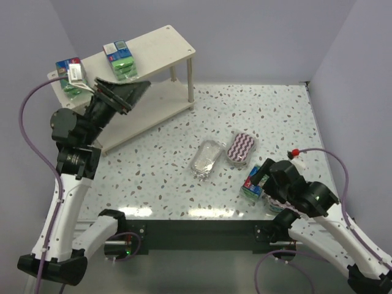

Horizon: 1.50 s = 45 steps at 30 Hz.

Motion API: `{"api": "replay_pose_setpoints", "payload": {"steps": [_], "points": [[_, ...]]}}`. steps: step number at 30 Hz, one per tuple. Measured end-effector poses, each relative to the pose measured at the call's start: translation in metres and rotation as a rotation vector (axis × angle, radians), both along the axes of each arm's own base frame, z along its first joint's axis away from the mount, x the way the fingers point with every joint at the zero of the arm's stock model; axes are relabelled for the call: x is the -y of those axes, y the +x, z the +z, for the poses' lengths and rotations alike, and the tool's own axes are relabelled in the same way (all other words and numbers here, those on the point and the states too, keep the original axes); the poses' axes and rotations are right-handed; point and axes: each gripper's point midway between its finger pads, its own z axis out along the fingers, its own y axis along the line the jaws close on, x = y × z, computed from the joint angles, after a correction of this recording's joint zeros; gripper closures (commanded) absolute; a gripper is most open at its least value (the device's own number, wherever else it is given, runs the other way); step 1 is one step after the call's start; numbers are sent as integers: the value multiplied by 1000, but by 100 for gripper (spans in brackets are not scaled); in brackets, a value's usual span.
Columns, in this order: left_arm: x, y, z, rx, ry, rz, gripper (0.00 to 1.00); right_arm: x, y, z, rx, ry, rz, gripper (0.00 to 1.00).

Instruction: Place and organize the cleaning sponges onto the shelf

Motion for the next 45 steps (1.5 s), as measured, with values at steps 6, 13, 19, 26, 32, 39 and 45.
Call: {"api": "replay_pose_setpoints", "payload": {"steps": [6, 13, 19, 26, 32, 39, 45], "points": [[64, -45, -82, -60, 152, -269, 21, 33, 6, -9, -6, -138, -157, 15], [116, -83, -216, -269, 330, -498, 21, 46, 3, -50, -36, -186, -227, 34], [148, -113, -268, -326, 454, -617, 22, 44, 13, -61, 2, -162, -257, 48], [168, -116, -316, -394, 565, -609, 22, 35, 22, -78, -4, -162, -251, 61], [183, -109, -364, -469, 675, -560, 22, 21, 34, -78, 35, -105, -229, 73], [200, -88, -401, -540, 779, -468, 22, -9, 40, -78, 39, -11, -123, 69], [239, -78, -401, -508, 806, -445, 22, -28, 36, -80, 35, 89, -62, 67]]}}
